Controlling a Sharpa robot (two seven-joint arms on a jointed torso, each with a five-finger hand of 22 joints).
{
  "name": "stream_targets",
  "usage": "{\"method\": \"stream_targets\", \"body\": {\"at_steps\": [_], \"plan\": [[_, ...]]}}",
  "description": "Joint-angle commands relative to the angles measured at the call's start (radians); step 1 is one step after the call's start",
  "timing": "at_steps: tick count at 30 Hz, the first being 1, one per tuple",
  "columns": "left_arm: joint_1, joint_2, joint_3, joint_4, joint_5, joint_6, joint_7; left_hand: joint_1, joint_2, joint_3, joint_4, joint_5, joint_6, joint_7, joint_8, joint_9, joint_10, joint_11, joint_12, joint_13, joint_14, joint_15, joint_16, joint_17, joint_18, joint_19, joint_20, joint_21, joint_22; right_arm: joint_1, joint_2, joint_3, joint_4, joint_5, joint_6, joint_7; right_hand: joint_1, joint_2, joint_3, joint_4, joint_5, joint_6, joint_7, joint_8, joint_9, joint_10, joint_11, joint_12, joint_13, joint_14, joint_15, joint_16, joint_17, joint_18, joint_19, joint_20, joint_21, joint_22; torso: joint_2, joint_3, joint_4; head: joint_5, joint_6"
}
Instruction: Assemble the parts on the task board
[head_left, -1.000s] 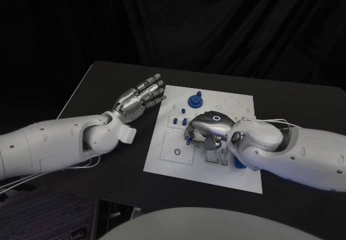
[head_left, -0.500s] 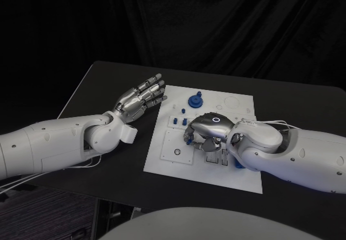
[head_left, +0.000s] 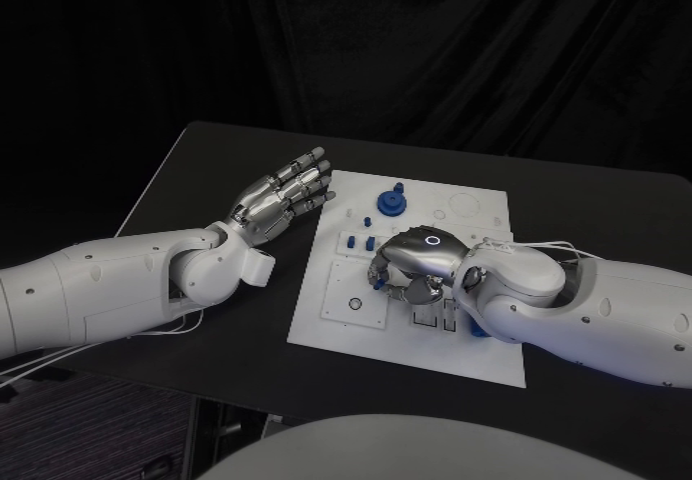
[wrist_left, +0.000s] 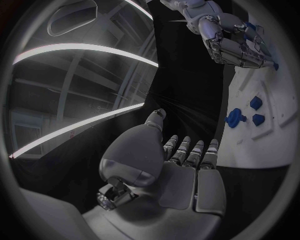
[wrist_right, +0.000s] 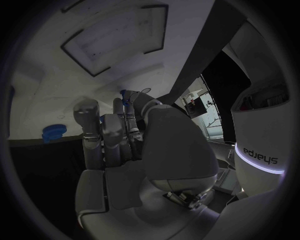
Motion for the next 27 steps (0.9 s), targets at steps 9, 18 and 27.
{"method": "stream_targets", "body": {"at_steps": [9,18,27], "plan": [[-0.002,0.004,0.001,-0.002,-0.001,0.025,0.021,-0.005,0.011,0.002,-0.010,0.006,0.002,0.011,0.004,0.002,0.001,0.007,0.006,0.002,-0.002,0.006,0.007,0.002,-0.007,0.004,0.003,0.006,-0.002,-0.008,0.012,0.000,-0.010,-0.008,0.044,-0.035,-0.034,-0.005,-0.008,0.019,-0.089,-0.068,0.017,-0.059,-0.021,-0.053,0.022,-0.021,0.006,-0.031,0.019,-0.020,-0.028,-0.006,-0.038,0.016,-0.058,0.082,-0.001,0.0000,-0.0005,0.001,0.000],[-0.003,0.005,0.001,-0.005,-0.001,0.030,0.020,-0.010,0.011,0.005,-0.017,0.007,0.014,0.023,0.007,0.003,0.001,0.008,0.008,0.002,-0.002,0.006,0.007,0.002,-0.007,0.004,0.003,0.006,-0.003,-0.017,0.018,0.000,-0.020,-0.008,0.066,-0.046,-0.064,-0.026,-0.044,0.052,-0.151,-0.165,-0.005,-0.130,-0.071,-0.210,0.063,-0.011,0.032,-0.101,0.057,-0.050,-0.087,0.010,-0.104,0.051,-0.174,0.056,-0.001,-0.0005,0.0007,0.002,0.000],[-0.004,0.004,0.001,-0.007,-0.001,0.031,0.020,-0.013,0.011,0.006,-0.021,0.008,0.020,0.029,0.008,0.004,0.001,0.008,0.008,0.002,-0.002,0.006,0.006,0.001,-0.007,0.005,0.003,0.006,-0.003,-0.019,0.004,0.000,-0.014,-0.008,0.038,-0.048,-0.050,-0.025,-0.114,0.067,-0.190,-0.319,-0.049,-0.136,-0.141,-0.372,0.079,0.037,0.065,-0.169,0.068,-0.068,-0.140,0.026,-0.158,0.068,-0.272,0.038,-0.001,-0.0007,0.0008,0.004,0.000]]}}
